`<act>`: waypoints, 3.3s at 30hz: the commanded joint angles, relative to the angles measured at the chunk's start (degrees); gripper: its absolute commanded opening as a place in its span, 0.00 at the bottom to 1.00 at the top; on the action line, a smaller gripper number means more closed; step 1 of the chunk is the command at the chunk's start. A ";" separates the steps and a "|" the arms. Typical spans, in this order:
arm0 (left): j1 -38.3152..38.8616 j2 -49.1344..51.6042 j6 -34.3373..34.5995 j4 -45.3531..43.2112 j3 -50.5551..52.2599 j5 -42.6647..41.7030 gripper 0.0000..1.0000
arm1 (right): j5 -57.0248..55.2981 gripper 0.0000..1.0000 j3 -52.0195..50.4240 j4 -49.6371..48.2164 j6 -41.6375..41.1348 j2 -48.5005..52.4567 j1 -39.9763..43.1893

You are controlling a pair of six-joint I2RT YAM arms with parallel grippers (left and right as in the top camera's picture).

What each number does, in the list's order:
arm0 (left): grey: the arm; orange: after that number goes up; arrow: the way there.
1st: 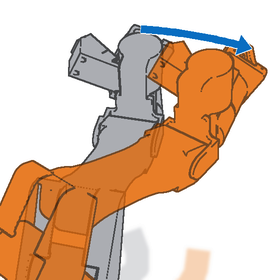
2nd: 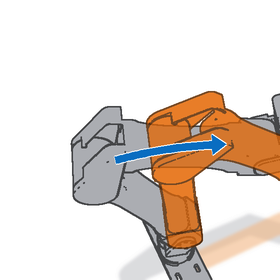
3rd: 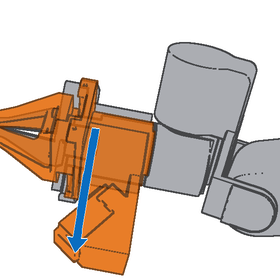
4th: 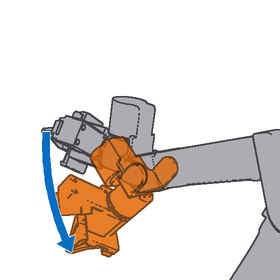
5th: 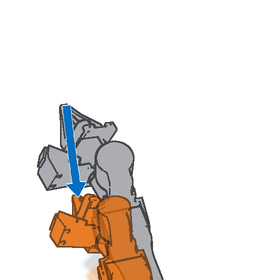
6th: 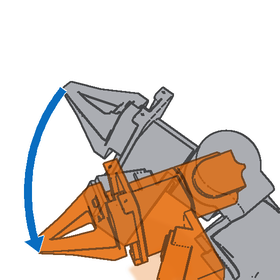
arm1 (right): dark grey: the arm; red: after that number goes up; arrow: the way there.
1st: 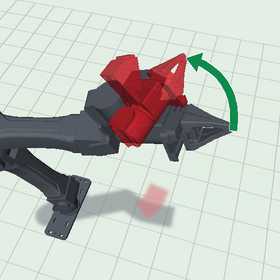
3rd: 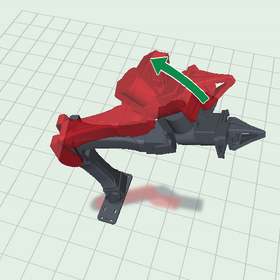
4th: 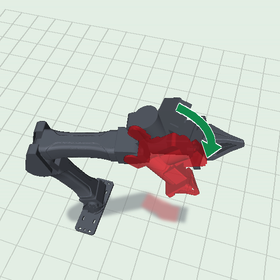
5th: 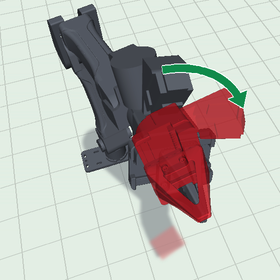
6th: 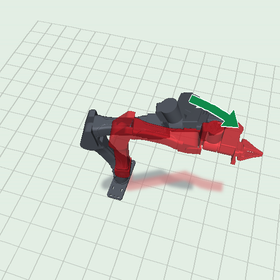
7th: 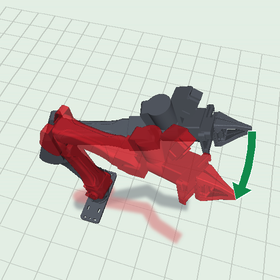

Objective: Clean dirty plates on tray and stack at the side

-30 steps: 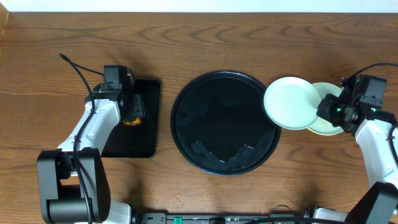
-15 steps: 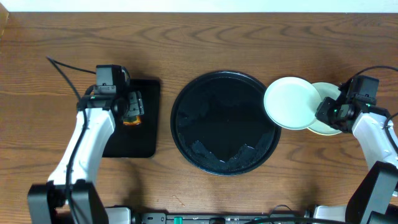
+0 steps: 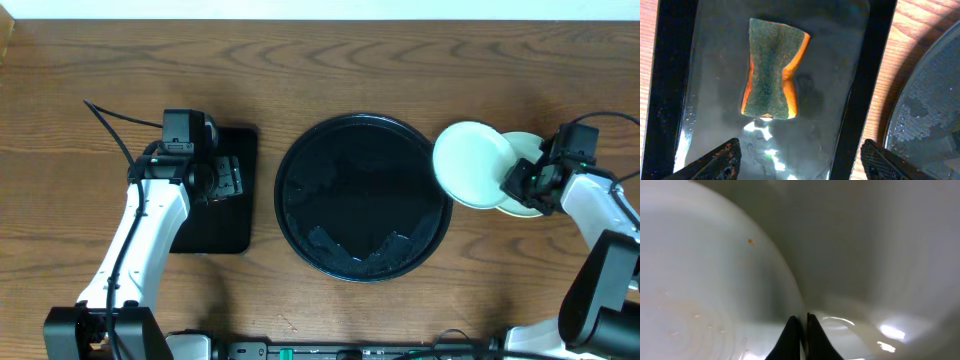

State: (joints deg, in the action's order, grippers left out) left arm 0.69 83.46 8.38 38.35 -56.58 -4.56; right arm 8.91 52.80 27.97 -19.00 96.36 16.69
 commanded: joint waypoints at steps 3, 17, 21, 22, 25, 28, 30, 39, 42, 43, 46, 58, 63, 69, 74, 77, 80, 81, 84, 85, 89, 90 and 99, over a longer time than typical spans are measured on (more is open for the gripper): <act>0.11 0.13 0.74 0.22 1.09 -0.61 0.77 | 0.59 0.01 0.72 -1.05 -0.28 0.52 -0.11; 0.11 0.13 0.74 0.17 1.09 -0.61 0.77 | -6.56 0.01 0.76 0.39 -2.21 -8.00 7.72; 0.11 0.13 0.74 0.17 1.09 -0.61 0.77 | -8.59 0.01 0.76 2.82 -2.23 -7.85 9.73; 0.11 0.13 0.74 0.20 1.09 -0.61 0.77 | -9.88 0.01 0.76 3.45 -2.45 -7.85 9.92; 0.11 0.13 0.74 0.20 1.09 -0.61 0.77 | -10.03 0.44 0.76 3.48 -4.33 -7.85 9.84; 0.11 0.13 0.74 0.20 1.09 -0.61 0.78 | -2.89 0.48 0.76 2.14 -1.49 -7.85 9.86; 0.11 0.13 0.74 0.17 1.09 -0.61 0.78 | 3.10 0.49 0.76 1.44 1.51 -7.85 9.62; 0.79 0.13 -1.09 0.81 1.09 -4.00 0.87 | 13.79 0.86 0.79 2.38 13.66 -7.87 -0.24; 2.29 0.13 -2.78 1.07 1.07 -3.76 0.87 | 7.93 0.95 1.62 4.13 14.93 -7.87 -5.70; 2.89 0.13 -2.99 1.31 1.07 -3.32 0.87 | 5.75 0.98 2.12 4.92 15.41 -7.87 -7.58; 4.72 0.13 -2.95 3.10 0.87 -0.39 0.87 | -0.31 0.99 4.81 8.98 16.41 -7.87 -12.55; 5.20 -2.91 -1.70 16.68 0.79 -0.83 0.87 | -0.96 0.99 10.01 22.67 14.08 -11.10 -16.04; 5.20 -10.86 -1.68 14.53 4.42 -0.83 0.87 | -0.96 0.99 4.33 20.41 13.46 -17.68 -16.09; 5.20 -26.86 -1.70 9.46 10.47 -1.99 0.88 | -0.94 0.99 -7.21 13.09 13.49 -32.26 -16.44; 5.18 -39.87 0.37 3.50 15.89 -4.02 0.87 | -0.98 0.99 -12.50 11.98 13.31 -43.95 -16.39; 5.18 -44.26 0.31 2.80 16.72 -3.93 0.87 | -0.96 0.99 -13.16 12.90 13.31 -47.76 -16.39; 5.18 -45.88 0.31 2.67 16.72 -3.93 0.88 | -0.96 0.99 -13.16 13.79 13.31 -49.64 -16.39; 5.18 -45.90 0.31 2.69 16.72 -3.93 0.87 | -0.96 0.99 -13.16 13.86 13.31 -49.66 -16.39; 5.18 -45.64 0.31 2.69 16.72 -3.93 0.88 | -0.96 0.99 -13.16 13.97 13.31 -49.46 -16.39; 5.18 -45.62 0.31 2.69 16.72 -3.93 0.87 | -0.98 0.99 -13.16 14.12 13.31 -49.46 -16.39; 5.18 -45.62 0.31 2.69 16.72 -3.93 0.88 | -0.96 0.99 -13.16 14.29 13.31 -49.16 -16.39; 5.18 -45.62 0.31 2.69 16.72 -3.93 0.88 | -0.96 0.99 -13.16 14.29 13.31 -49.09 -16.39; 5.18 -45.62 0.31 2.69 16.72 -3.93 0.88 | -0.96 0.99 -13.16 14.29 13.31 -49.09 -16.39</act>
State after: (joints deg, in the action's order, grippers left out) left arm 5.80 37.89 7.92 41.25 -40.18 -7.84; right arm 8.03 39.99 42.22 -5.39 47.24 0.95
